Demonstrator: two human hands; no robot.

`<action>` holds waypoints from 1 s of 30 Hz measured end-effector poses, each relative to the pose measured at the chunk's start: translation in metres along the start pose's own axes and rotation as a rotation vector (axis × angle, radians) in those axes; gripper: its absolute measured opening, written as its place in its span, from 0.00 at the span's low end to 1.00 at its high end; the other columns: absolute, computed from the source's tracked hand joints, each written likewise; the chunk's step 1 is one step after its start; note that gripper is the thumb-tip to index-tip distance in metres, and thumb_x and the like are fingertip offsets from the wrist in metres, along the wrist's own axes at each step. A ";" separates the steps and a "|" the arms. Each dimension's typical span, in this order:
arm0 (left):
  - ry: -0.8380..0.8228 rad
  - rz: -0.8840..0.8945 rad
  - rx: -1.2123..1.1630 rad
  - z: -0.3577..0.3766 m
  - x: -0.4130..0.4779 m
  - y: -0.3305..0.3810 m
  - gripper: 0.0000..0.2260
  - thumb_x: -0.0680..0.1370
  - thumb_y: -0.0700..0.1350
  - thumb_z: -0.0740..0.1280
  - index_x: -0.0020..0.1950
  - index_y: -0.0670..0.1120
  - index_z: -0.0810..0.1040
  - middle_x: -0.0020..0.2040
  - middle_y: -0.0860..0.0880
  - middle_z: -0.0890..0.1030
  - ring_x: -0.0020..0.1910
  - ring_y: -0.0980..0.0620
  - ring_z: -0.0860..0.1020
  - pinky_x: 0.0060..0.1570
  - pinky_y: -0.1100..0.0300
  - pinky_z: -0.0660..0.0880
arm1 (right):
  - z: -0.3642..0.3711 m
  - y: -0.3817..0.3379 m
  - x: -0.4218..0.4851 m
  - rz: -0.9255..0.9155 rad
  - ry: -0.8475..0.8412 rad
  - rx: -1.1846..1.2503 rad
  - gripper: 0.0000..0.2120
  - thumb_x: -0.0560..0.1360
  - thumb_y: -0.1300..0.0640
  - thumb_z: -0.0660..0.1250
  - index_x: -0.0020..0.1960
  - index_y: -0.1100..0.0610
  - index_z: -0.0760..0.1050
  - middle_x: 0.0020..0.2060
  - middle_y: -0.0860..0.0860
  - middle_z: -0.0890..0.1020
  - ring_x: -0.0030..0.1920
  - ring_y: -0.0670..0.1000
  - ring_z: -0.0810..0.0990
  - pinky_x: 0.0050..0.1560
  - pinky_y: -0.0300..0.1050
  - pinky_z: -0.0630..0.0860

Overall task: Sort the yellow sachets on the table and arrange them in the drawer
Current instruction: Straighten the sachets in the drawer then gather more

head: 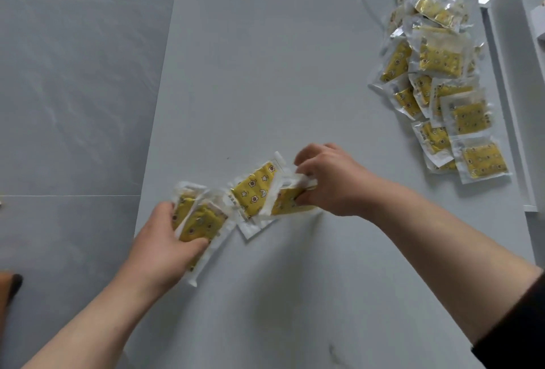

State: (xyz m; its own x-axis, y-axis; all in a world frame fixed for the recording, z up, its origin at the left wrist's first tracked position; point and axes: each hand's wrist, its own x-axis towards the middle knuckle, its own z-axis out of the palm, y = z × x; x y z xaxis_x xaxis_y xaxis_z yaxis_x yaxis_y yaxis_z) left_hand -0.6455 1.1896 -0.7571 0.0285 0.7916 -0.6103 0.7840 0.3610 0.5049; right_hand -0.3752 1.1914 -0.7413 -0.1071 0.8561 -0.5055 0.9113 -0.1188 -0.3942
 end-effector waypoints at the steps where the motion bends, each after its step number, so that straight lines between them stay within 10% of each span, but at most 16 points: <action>1: -0.002 -0.032 -0.013 -0.003 0.000 -0.007 0.20 0.69 0.41 0.75 0.55 0.46 0.70 0.46 0.49 0.78 0.46 0.46 0.77 0.43 0.54 0.72 | 0.001 -0.007 0.008 -0.044 -0.036 -0.052 0.16 0.69 0.48 0.74 0.55 0.51 0.81 0.67 0.46 0.72 0.66 0.53 0.66 0.66 0.47 0.66; 8: 0.055 -0.109 0.018 -0.007 0.013 -0.027 0.35 0.66 0.45 0.77 0.67 0.48 0.62 0.53 0.52 0.71 0.54 0.44 0.76 0.54 0.51 0.74 | 0.014 -0.040 0.042 -0.270 -0.131 -0.310 0.19 0.71 0.49 0.71 0.62 0.45 0.78 0.73 0.44 0.65 0.75 0.51 0.57 0.72 0.49 0.53; 14: 0.102 -0.095 0.017 -0.014 0.015 -0.026 0.25 0.67 0.47 0.77 0.53 0.50 0.64 0.46 0.52 0.75 0.43 0.47 0.75 0.37 0.56 0.67 | 0.018 -0.044 0.042 -0.206 -0.079 -0.310 0.20 0.69 0.50 0.72 0.59 0.48 0.74 0.58 0.48 0.73 0.59 0.53 0.71 0.59 0.43 0.62; 18: 0.048 -0.086 -0.023 -0.018 0.019 -0.029 0.19 0.70 0.45 0.75 0.51 0.47 0.66 0.45 0.49 0.76 0.42 0.48 0.75 0.35 0.57 0.67 | 0.020 -0.044 0.032 0.011 -0.134 -0.088 0.27 0.71 0.52 0.72 0.65 0.48 0.63 0.54 0.46 0.71 0.54 0.53 0.72 0.46 0.43 0.65; 30: 0.003 -0.005 0.019 -0.029 0.018 -0.029 0.14 0.66 0.42 0.75 0.44 0.51 0.71 0.38 0.52 0.76 0.39 0.49 0.76 0.40 0.53 0.74 | 0.062 -0.040 -0.014 0.475 0.004 0.603 0.07 0.67 0.55 0.76 0.38 0.57 0.81 0.33 0.49 0.85 0.33 0.48 0.84 0.37 0.47 0.83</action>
State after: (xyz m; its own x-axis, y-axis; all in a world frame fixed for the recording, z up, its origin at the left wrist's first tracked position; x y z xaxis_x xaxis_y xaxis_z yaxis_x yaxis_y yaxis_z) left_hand -0.6855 1.2076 -0.7647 0.0226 0.7911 -0.6113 0.7959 0.3558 0.4899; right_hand -0.4347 1.1529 -0.7660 0.2443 0.6459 -0.7233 0.4844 -0.7274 -0.4860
